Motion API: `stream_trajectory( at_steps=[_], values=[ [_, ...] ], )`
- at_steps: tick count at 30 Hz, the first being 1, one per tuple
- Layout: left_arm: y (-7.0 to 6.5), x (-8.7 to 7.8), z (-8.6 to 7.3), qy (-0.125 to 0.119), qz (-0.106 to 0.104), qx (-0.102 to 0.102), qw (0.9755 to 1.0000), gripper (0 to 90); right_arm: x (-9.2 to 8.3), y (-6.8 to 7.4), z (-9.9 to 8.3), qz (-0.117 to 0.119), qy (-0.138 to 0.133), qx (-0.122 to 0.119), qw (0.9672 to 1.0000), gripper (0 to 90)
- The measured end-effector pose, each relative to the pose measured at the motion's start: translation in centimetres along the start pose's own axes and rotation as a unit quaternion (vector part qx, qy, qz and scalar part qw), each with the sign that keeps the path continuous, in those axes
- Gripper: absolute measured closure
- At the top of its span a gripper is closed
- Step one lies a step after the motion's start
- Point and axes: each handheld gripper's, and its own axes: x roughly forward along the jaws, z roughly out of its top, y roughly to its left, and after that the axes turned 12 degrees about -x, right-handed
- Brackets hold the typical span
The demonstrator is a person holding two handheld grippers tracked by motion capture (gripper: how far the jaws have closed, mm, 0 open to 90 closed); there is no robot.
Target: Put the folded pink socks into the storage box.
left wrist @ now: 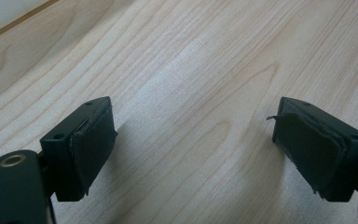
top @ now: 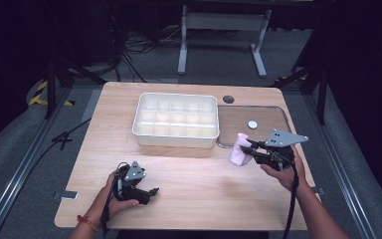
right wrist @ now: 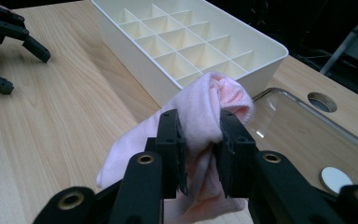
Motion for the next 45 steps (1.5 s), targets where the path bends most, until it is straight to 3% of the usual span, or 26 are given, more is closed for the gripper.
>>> stream_trajectory(
  at_steps=[13,45],
  values=[
    [0.0,0.0,0.0,0.000,0.000,0.000,1.0000,13.2,-0.3,-0.7,1.2,-0.010,-0.006,-0.008,0.9999,72.6],
    [0.0,0.0,0.0,0.000,0.000,0.000,1.0000,13.2,1.2,-1.8,2.5,-0.022,0.002,-0.020,0.9996,72.4]
  ],
)
